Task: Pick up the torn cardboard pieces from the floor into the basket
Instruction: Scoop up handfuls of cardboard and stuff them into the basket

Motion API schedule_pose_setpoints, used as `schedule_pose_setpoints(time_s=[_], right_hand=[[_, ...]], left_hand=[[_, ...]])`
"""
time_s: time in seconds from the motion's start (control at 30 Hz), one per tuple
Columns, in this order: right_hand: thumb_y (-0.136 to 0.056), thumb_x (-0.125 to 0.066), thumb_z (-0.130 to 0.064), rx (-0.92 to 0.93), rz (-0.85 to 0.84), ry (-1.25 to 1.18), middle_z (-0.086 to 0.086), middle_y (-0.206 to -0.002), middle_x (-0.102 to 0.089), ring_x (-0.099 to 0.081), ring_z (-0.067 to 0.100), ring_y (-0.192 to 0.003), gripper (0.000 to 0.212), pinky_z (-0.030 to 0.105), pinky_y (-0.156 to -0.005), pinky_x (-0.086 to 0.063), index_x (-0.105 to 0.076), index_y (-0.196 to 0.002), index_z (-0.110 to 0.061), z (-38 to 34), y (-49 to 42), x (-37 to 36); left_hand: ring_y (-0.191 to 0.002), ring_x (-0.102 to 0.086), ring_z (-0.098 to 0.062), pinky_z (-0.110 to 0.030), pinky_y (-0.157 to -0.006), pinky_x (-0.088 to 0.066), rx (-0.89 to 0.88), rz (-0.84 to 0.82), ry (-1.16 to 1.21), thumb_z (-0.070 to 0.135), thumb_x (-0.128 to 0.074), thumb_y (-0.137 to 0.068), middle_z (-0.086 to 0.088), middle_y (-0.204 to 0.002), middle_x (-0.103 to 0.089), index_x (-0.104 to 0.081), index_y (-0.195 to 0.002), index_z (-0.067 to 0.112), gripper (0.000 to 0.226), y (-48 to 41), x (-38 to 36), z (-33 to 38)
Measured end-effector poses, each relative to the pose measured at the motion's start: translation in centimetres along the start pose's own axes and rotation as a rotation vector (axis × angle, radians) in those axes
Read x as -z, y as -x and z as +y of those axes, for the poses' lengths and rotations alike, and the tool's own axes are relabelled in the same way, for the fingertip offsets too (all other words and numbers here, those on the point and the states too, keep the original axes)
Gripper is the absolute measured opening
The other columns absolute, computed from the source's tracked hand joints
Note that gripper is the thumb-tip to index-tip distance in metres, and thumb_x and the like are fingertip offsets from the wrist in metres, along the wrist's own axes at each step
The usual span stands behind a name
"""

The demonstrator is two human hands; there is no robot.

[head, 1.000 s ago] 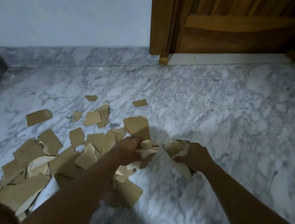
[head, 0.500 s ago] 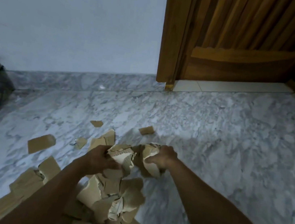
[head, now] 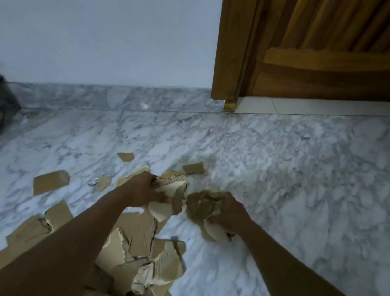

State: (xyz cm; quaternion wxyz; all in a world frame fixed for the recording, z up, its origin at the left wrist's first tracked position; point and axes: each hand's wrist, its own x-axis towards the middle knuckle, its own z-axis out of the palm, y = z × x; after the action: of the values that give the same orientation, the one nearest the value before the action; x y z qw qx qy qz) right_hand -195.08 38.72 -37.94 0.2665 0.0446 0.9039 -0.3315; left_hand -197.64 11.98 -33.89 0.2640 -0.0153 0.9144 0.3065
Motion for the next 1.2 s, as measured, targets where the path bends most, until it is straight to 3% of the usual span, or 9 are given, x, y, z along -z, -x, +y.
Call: schedule_pose_setpoints(time_s=[0.1,0.27,0.37,0.5,0.6,0.73,0.93,1.07,1.2], right_hand=[[-0.085,-0.070,-0.042,0.111,0.150,0.278,0.012,-0.131,-0.059,-0.059,0.031,-0.118,0.057,0.033,-0.094,-0.048,-0.053,-0.132,-0.015,0.7,-0.8,4.1],[-0.085,-0.069,-0.041,0.087,0.163,0.652,0.008,-0.127,-0.049,-0.054,0.032,-0.115,0.065,0.043,-0.090,-0.046,-0.035,-0.137,-0.019,3.4,-1.5,5.3],[-0.087,-0.068,-0.036,0.058,0.235,0.594,0.003,-0.119,-0.060,-0.055,0.030,-0.111,0.059,0.043,-0.088,-0.046,-0.032,-0.132,-0.022,5.5,-1.9,3.6],[-0.085,-0.072,-0.028,0.093,0.264,0.531,0.003,-0.112,-0.063,-0.057,0.029,-0.107,0.055,0.041,-0.083,-0.052,-0.037,-0.127,-0.021,6.5,-2.8,3.1],[-0.084,-0.073,-0.026,0.081,0.291,0.517,0.002,-0.110,-0.064,-0.058,0.028,-0.105,0.051,0.040,-0.081,-0.053,-0.041,-0.124,-0.022,6.5,-2.7,2.8],[-0.087,-0.071,-0.029,0.077,0.309,0.527,0.002,-0.114,-0.062,-0.056,0.027,-0.108,0.050,0.040,-0.084,-0.052,-0.041,-0.126,-0.021,5.9,-2.1,2.6],[-0.097,-0.056,-0.034,0.073,0.327,0.584,0.004,-0.121,-0.058,-0.054,0.028,-0.111,0.043,0.040,-0.086,-0.050,-0.037,-0.133,-0.020,5.4,-0.8,2.4],[-0.085,-0.071,-0.039,-0.023,0.130,0.332,0.007,-0.120,-0.064,-0.061,0.030,-0.110,0.053,0.038,-0.086,-0.051,-0.051,-0.130,-0.021,4.8,-0.2,2.9],[-0.068,-0.088,-0.039,0.120,-0.204,0.098,-0.002,-0.115,-0.069,-0.065,0.020,-0.108,0.063,0.032,-0.089,-0.053,-0.066,-0.124,-0.024,1.5,2.3,1.5]], left_hand=[[-0.071,-0.061,-0.014,-0.027,-0.063,-0.047,0.015,-0.101,-0.114,0.043,-0.078,-0.078,-0.003,-0.084,-0.066,-0.066,-0.092,0.013,0.035,-3.1,0.3,2.3],[-0.078,-0.066,-0.024,-0.036,-0.069,-0.052,-0.003,-0.212,-0.267,0.056,-0.077,-0.071,-0.009,-0.090,-0.069,-0.068,-0.098,0.011,0.053,-9.2,-1.0,5.4],[-0.096,-0.062,-0.024,-0.032,-0.077,-0.053,-0.021,-0.156,-0.353,0.051,-0.075,-0.076,-0.009,-0.108,-0.061,-0.065,-0.109,0.010,0.053,-12.5,-2.7,6.6],[-0.120,-0.049,-0.031,-0.041,-0.099,-0.046,0.034,-0.072,-0.372,0.085,-0.068,-0.049,-0.012,-0.134,-0.044,-0.054,-0.133,0.015,0.110,-15.1,-4.8,5.6],[-0.123,-0.045,-0.034,-0.039,-0.100,-0.044,0.101,0.000,-0.336,0.067,-0.075,-0.066,-0.013,-0.137,-0.041,-0.050,-0.134,0.008,0.093,-15.2,-5.7,5.2],[-0.105,-0.063,-0.027,-0.032,-0.079,-0.050,0.090,0.045,-0.189,0.054,-0.080,-0.068,-0.011,-0.119,-0.064,-0.059,-0.122,0.007,0.075,-14.3,-6.1,5.3],[-0.103,-0.060,-0.025,-0.030,-0.074,-0.043,0.021,0.082,-0.069,0.038,-0.075,-0.081,-0.007,-0.110,-0.061,-0.058,-0.121,0.011,0.052,-9.3,-7.6,5.8],[-0.102,-0.060,-0.029,-0.029,-0.072,-0.039,-0.065,0.081,-0.060,0.036,-0.075,-0.082,-0.008,-0.106,-0.060,-0.051,-0.122,0.014,0.052,-4.6,-5.9,4.2],[-0.122,-0.052,-0.031,-0.033,-0.084,-0.043,-0.008,0.084,-0.007,0.028,-0.074,-0.085,-0.016,-0.137,-0.050,-0.035,-0.143,0.009,0.073,0.1,-2.1,0.6]])
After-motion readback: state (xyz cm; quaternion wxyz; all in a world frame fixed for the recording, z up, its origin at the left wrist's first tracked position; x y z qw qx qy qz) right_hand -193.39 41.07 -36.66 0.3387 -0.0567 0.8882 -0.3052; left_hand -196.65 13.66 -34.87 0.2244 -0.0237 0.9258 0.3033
